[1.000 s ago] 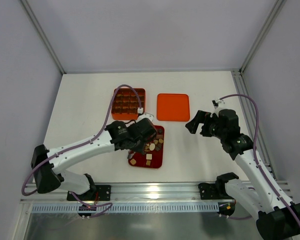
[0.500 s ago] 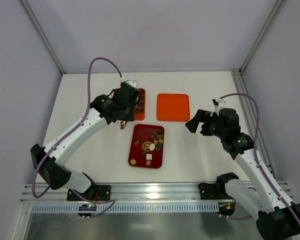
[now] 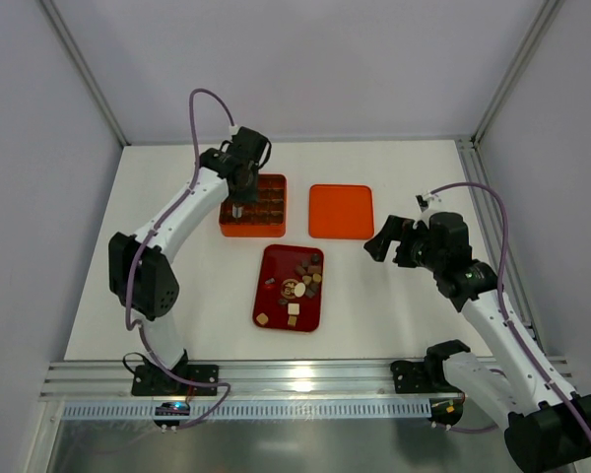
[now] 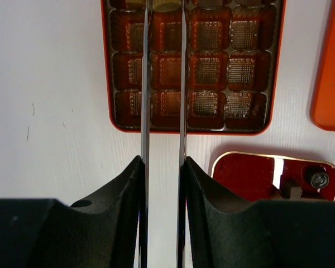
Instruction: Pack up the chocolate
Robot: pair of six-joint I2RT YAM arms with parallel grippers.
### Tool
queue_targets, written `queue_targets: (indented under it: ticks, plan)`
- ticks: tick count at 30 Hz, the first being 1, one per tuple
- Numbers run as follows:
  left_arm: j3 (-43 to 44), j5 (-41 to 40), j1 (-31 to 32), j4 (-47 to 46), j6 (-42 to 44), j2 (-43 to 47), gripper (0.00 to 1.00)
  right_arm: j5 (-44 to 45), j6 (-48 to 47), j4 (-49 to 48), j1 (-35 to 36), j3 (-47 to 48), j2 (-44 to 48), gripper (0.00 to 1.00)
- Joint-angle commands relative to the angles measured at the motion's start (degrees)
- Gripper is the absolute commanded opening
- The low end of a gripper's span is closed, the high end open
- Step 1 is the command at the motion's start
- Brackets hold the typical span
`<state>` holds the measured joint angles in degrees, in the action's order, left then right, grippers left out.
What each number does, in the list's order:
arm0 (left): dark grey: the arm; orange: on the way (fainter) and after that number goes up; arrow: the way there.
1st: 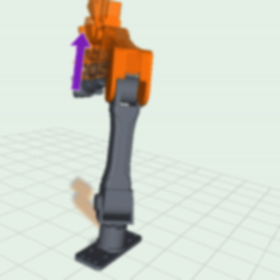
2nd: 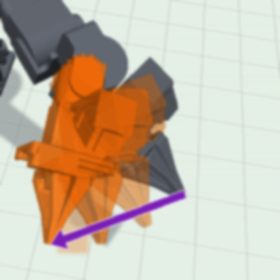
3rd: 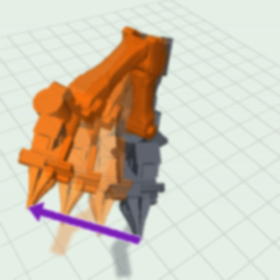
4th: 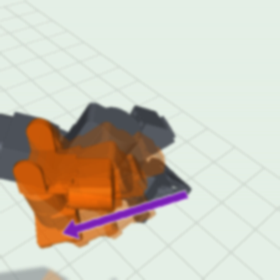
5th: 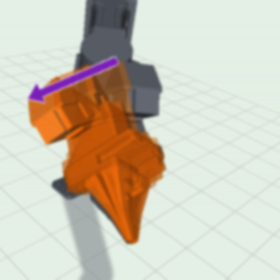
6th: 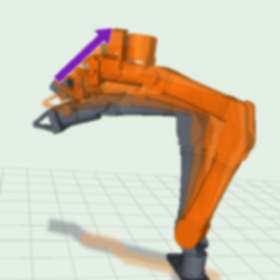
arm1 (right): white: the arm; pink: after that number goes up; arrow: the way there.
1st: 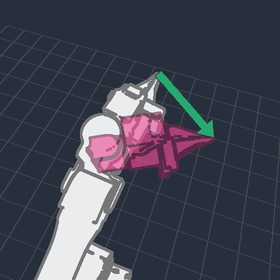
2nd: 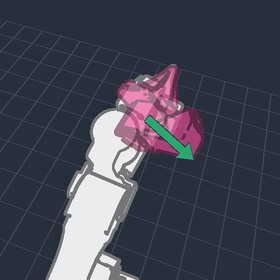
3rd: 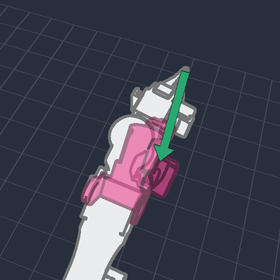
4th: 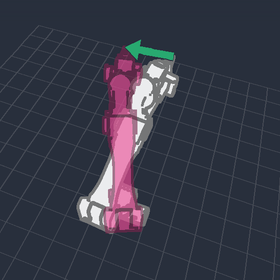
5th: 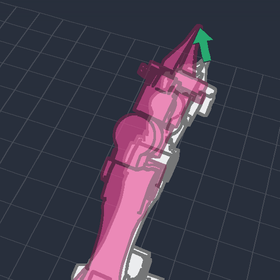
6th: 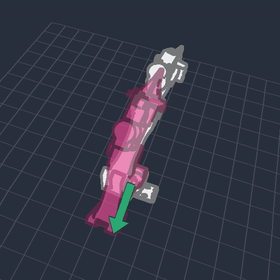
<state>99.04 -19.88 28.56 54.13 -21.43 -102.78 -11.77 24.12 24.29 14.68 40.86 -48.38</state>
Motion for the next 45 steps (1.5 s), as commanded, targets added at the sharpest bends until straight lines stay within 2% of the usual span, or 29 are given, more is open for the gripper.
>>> queue_targets:
  ticks: [1, 7, 18, 28, 39, 45]
  plan:
    - [4.31, 0.8, -1.31, -1.92, 2.27, -1.98, 0.33, -0.62, -0.48, -1.88, 0.35, 2.03, -0.31, 1.0]
    - [6.6, 1.25, -2.36, -1.75, 2.97, -5.93, 0.34, -0.71, -0.65, -2.41, 0.27, 2.03, -1.01, 1.0]
    - [6.69, 0.81, -2.54, -1.48, 3.59, -6.91, 0.38, -0.97, -0.48, -2.59, 0.35, 1.85, -1.1, 1.0]
    - [5.37, 4.49, -2.1, -0.25, 2.54, -0.76, 0.38, -0.8, -0.56, -2.32, 0.35, 1.77, -0.58, 1.0]
    - [-14.04, 9.59, 4.92, -1.66, -1.15, 17.25, 0.38, -0.36, -0.48, -1.71, 0.35, 0.89, 1.01, 1.0]
    - [-22.4, 9.68, 13.88, -0.96, -5.11, 24.73, 0.38, 0.26, -0.65, -0.83, 0.35, 0.71, 2.15, 1.0]
